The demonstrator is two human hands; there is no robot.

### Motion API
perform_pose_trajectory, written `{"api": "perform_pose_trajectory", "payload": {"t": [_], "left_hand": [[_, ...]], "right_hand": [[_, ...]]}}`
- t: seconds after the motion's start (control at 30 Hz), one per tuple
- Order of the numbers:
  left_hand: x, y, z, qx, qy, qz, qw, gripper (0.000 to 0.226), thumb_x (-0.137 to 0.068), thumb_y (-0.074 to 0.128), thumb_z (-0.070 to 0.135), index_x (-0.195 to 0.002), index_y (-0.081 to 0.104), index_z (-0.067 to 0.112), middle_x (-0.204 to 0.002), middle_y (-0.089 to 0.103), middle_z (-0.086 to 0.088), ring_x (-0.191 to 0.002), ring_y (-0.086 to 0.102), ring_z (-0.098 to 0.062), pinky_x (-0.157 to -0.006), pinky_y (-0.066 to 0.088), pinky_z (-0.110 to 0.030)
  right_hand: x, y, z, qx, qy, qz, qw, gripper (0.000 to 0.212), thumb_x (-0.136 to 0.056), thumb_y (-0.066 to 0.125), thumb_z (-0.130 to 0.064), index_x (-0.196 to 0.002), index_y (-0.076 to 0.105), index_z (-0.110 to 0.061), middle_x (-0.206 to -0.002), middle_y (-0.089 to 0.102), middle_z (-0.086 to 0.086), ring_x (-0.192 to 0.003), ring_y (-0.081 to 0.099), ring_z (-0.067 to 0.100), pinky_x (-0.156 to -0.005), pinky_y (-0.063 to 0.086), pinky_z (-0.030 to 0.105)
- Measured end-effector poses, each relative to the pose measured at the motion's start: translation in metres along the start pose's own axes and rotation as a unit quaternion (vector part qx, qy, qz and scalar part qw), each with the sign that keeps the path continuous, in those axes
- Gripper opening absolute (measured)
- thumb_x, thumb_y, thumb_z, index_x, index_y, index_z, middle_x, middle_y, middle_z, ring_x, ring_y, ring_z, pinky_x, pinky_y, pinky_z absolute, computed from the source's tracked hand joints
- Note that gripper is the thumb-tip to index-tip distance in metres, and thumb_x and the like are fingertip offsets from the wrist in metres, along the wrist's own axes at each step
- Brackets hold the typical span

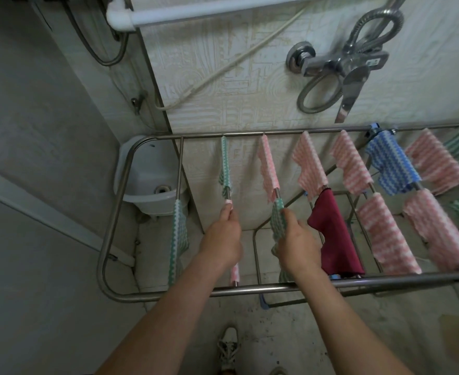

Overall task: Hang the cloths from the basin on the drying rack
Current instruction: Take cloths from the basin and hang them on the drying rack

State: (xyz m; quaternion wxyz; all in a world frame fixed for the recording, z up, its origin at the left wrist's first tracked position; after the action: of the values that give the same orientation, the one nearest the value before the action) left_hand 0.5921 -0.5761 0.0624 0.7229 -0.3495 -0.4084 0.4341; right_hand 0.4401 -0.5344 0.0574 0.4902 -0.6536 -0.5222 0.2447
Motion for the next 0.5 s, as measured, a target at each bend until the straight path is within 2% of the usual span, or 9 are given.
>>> {"api": "perform_pose_trajectory", "payload": {"t": [0.07,0.13,0.2,0.3,0.33,0.4,0.5], "left_hand": [[0.0,-0.001,-0.001,-0.005,-0.008,-0.002,1.0,0.082,-0.083,0.059,0.001,-0.15,0.012,0.008,-0.16,-0.003,0.004,-0.128,0.045,-0.027,-0.097,0.046,-0.034],[0.0,-0.004,0.002,-0.025,-0.003,-0.003,1.0,0.072,-0.084,0.061,0.007,-0.145,0.023,0.006,-0.16,0.003,0.0,-0.124,0.048,-0.028,-0.09,0.045,-0.032],[0.002,-0.008,0.004,-0.041,-0.008,0.006,0.999,0.055,-0.087,0.06,0.015,-0.135,0.036,0.006,-0.157,0.011,-0.004,-0.12,0.05,-0.03,-0.085,0.042,-0.034],[0.006,-0.007,0.018,-0.062,0.002,0.045,0.997,0.045,-0.09,0.055,0.022,-0.13,0.045,0.005,-0.153,0.024,-0.01,-0.127,0.043,-0.031,-0.096,0.039,-0.036],[0.008,-0.008,0.024,-0.053,0.018,0.072,0.996,0.041,-0.091,0.053,0.023,-0.128,0.049,0.005,-0.148,0.033,-0.011,-0.124,0.045,-0.031,-0.097,0.04,-0.036],[0.017,-0.006,0.049,-0.022,0.067,0.128,0.989,0.028,-0.093,0.049,0.025,-0.113,0.061,0.009,-0.124,0.056,-0.01,-0.106,0.055,-0.027,-0.088,0.045,-0.037],[0.032,-0.004,0.089,0.03,0.094,0.151,0.984,0.025,-0.095,0.048,0.028,-0.088,0.069,0.016,-0.084,0.069,-0.005,-0.073,0.056,-0.017,-0.073,0.031,-0.033]], "right_hand": [[0.001,-0.005,0.003,-0.041,-0.006,-0.015,0.999,0.067,-0.085,0.064,-0.018,-0.141,0.029,-0.028,-0.113,0.058,0.009,-0.095,0.06,0.031,-0.069,0.043,0.034],[0.004,-0.016,0.011,-0.068,-0.022,-0.019,0.997,0.061,-0.088,0.062,-0.027,-0.141,0.032,-0.026,-0.113,0.06,0.008,-0.097,0.061,0.028,-0.069,0.045,0.034],[0.009,-0.025,0.018,-0.104,-0.039,-0.029,0.993,0.055,-0.092,0.06,-0.027,-0.141,0.037,-0.021,-0.1,0.064,0.004,-0.088,0.061,0.02,-0.069,0.046,0.032],[0.021,-0.04,0.042,-0.191,-0.041,-0.009,0.981,0.046,-0.092,0.061,-0.022,-0.136,0.047,-0.016,-0.077,0.058,-0.007,-0.07,0.055,0.007,-0.07,0.045,0.026],[0.023,-0.042,0.048,-0.218,-0.033,-0.004,0.975,0.043,-0.092,0.061,-0.021,-0.133,0.05,-0.017,-0.076,0.058,-0.008,-0.071,0.056,0.006,-0.071,0.045,0.025],[0.03,-0.049,0.068,-0.266,-0.009,0.003,0.964,0.034,-0.091,0.06,-0.022,-0.125,0.056,-0.02,-0.076,0.063,-0.002,-0.073,0.062,0.012,-0.074,0.05,0.029],[0.043,-0.058,0.094,-0.314,-0.001,0.014,0.949,0.009,-0.092,0.059,-0.024,-0.098,0.064,-0.027,-0.073,0.068,0.001,-0.074,0.066,0.019,-0.077,0.055,0.043]]}}
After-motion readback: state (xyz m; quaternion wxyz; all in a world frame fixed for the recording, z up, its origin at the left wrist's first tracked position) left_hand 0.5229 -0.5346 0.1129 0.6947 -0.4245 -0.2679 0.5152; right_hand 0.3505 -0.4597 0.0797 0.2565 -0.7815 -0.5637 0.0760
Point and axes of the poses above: each hand's wrist, its own x-axis away from the middle knuckle, its own y-axis out of the palm, z = x × y, the point moved 1 cm from there along -x, towards the middle knuckle
